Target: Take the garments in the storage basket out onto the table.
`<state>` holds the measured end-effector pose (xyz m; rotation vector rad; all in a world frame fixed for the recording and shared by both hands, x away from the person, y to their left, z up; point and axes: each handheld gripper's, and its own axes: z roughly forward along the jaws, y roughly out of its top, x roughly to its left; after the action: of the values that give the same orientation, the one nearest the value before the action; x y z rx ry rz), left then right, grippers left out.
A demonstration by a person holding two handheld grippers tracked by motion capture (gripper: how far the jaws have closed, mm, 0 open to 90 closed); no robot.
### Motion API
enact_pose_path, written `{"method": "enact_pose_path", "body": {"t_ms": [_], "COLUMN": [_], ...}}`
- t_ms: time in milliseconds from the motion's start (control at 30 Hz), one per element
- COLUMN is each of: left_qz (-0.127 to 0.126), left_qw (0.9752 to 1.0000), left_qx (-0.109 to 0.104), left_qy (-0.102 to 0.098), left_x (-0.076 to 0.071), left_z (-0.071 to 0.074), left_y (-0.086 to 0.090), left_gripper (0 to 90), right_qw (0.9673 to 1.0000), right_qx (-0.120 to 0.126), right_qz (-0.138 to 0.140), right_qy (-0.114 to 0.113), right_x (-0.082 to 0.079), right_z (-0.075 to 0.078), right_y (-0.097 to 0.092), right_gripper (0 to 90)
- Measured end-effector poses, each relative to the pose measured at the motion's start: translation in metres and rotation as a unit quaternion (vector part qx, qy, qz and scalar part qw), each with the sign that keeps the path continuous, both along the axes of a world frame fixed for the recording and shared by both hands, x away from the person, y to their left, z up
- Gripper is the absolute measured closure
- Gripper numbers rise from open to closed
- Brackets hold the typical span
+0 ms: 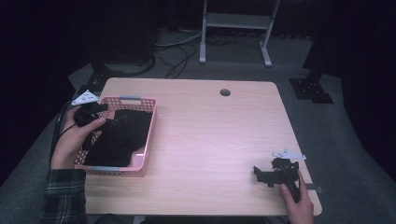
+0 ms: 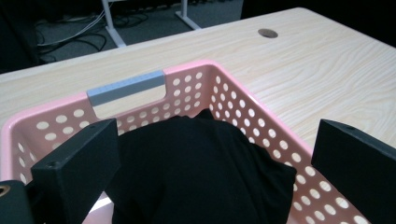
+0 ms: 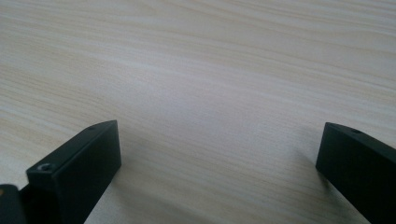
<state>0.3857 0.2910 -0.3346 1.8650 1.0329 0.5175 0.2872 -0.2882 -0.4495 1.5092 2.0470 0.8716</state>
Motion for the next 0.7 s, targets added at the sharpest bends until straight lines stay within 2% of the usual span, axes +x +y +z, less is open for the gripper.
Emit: {"method": "enact_pose_path", "body": {"t_ms": [433, 700], "left_qz": [0.001, -0.003], "left_qw": [0.9995, 0.9991], "left_qx": [0.024, 0.029], "left_qy": [0.019, 0.030], "left_x": [0.005, 0.008], "left_z": [-0.009, -0.017], "left_y": [-0.004, -0.004], "left_gripper": [0.7, 0.7], "right_qw": [1.0000, 1.0000], "right_qx": [0.000, 0.000], "right_qz": [0.000, 0.000], "right_qy": [0.000, 0.000], "right_x": [0.000, 0.000], "right_z": [0.000, 0.000], "right_y": [0.000, 0.000], "right_gripper": [0.0, 0.0]}}
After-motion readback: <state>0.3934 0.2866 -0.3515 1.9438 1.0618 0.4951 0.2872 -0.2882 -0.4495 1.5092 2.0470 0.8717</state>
